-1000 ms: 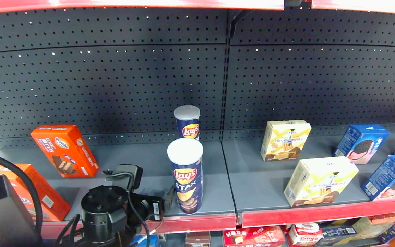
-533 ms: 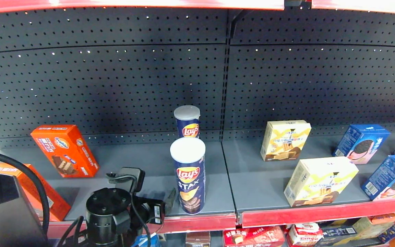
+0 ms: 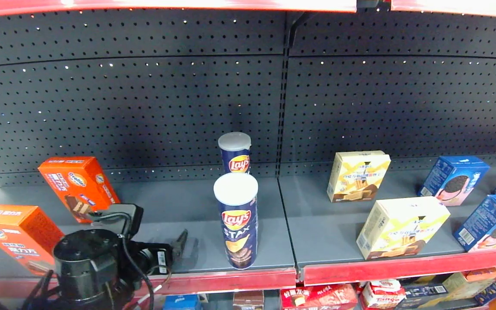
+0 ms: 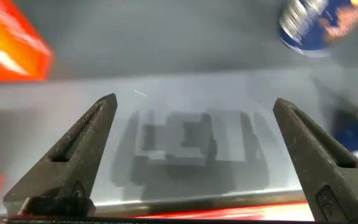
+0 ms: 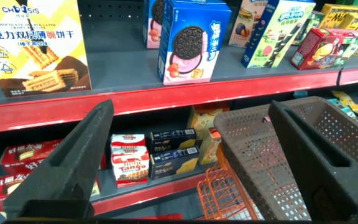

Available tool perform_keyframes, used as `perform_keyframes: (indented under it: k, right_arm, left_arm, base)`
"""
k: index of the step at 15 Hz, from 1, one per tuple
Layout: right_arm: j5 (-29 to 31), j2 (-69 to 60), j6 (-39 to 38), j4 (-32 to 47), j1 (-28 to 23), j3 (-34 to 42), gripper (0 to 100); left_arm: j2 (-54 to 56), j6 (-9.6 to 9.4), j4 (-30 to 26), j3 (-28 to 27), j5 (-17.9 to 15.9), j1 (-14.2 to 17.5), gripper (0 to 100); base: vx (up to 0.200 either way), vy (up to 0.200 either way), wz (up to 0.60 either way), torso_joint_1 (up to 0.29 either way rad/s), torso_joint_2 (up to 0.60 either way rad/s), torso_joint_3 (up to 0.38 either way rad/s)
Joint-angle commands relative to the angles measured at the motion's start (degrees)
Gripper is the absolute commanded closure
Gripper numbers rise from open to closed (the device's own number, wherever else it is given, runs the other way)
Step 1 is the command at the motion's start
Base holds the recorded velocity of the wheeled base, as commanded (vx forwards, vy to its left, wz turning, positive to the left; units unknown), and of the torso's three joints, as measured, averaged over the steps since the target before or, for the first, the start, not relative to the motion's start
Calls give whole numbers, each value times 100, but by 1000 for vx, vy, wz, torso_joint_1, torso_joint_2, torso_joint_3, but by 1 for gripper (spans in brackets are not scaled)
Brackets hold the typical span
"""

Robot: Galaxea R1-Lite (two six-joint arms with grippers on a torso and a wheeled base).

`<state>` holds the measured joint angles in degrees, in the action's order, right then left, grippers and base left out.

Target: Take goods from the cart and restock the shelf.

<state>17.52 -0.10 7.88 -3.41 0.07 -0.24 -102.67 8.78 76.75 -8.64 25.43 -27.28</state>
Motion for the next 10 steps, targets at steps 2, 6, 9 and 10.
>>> perform_keyframes:
  k: [2, 6, 9, 10]
  right_arm:
    - [-3, 10, 12, -1, 1, -2, 0]
    - [-3, 10, 4, -1, 1, -2, 0]
    - [-20, 10, 12, -1, 1, -2, 0]
    - [-29, 10, 12, -1, 1, -2, 0]
  left_arm:
    - [2409, -465, -1567, -32, -425, 865, 0]
    - [4914, -403, -4221, -357, -407, 847, 0]
    - [6593, -324, -5478, -164, -381, 1621, 0]
    - [7085, -324, -5891, -59, -381, 1726, 0]
  base:
    - [0, 0, 0, 0, 0, 0]
    - [0, 0, 0, 0, 0, 0]
    - [0, 0, 0, 0, 0, 0]
    - [0, 0, 0, 0, 0, 0]
